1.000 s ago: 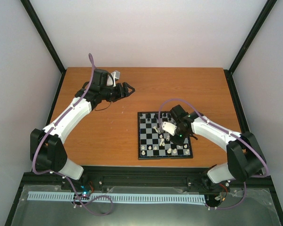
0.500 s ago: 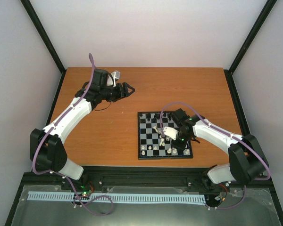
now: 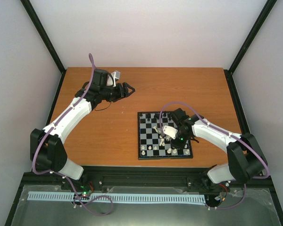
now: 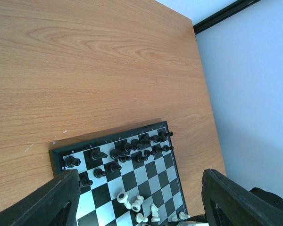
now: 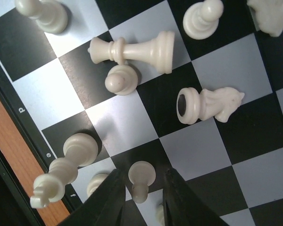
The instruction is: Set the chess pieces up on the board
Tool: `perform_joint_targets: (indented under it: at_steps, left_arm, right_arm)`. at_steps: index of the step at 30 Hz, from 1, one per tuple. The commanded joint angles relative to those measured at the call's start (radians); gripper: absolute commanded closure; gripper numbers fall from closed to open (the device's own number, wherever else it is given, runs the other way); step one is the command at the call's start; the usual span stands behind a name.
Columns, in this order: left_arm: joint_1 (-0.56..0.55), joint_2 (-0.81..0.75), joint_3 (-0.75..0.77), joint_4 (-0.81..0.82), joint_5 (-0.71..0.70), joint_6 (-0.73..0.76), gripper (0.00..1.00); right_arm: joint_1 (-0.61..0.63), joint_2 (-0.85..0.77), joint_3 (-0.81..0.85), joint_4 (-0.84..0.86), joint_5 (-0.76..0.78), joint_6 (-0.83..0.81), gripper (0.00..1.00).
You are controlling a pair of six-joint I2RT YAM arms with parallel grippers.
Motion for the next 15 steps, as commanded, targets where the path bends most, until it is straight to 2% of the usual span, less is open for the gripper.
perform_joint_targets:
  at_steps: [1,6,15]
  left_arm:
    - [0.004,-0.005,0.033,0.003,0.019,0.013,0.27]
    - [0.004,-0.006,0.033,0.003,0.021,0.013,0.27]
    - [0.004,-0.013,0.036,-0.001,0.020,0.016,0.27]
  right_arm:
    - [0.005,-0.024,0.011,-0.002,-0.002,0.006,0.74]
    - [-0.002,-0.050,0.085,-0.052,-0.045,0.010,0.67]
    - [-0.011,0.068,0.167,-0.020,-0.074,0.059,0.67]
